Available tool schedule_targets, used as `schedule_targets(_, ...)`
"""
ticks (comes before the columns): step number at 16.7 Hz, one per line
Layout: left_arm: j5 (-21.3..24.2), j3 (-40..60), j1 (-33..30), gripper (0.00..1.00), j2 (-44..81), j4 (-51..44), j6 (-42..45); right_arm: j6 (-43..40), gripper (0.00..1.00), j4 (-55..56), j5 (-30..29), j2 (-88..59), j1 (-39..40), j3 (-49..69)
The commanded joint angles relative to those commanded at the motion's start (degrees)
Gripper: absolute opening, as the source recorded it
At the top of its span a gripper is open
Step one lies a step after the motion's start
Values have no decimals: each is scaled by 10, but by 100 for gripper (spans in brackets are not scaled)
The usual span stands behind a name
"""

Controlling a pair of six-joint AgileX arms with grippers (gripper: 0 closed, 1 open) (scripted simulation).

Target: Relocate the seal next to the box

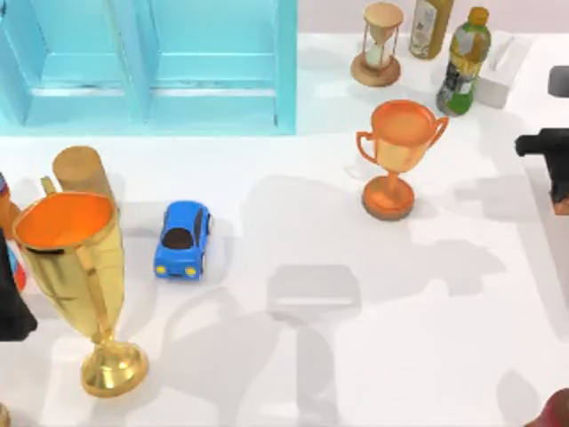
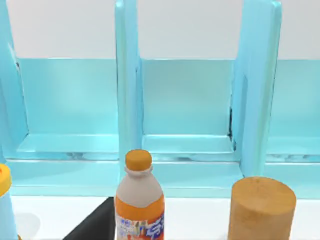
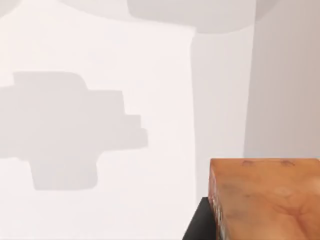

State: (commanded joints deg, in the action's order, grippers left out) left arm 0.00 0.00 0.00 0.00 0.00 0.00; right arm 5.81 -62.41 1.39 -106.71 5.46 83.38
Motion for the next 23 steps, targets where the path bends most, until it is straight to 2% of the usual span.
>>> schedule_targets(6, 0, 0, 0, 100, 0, 0, 0, 2, 0, -15, -14, -5, -3, -21)
schedule_targets(19, 0, 0, 0, 100, 0, 0, 0, 2, 98, -15, -14, -5, -3, -21)
schedule_targets(23, 0, 0, 0, 100, 0, 0, 0, 2, 100, -15, -14, -5, -3, -21)
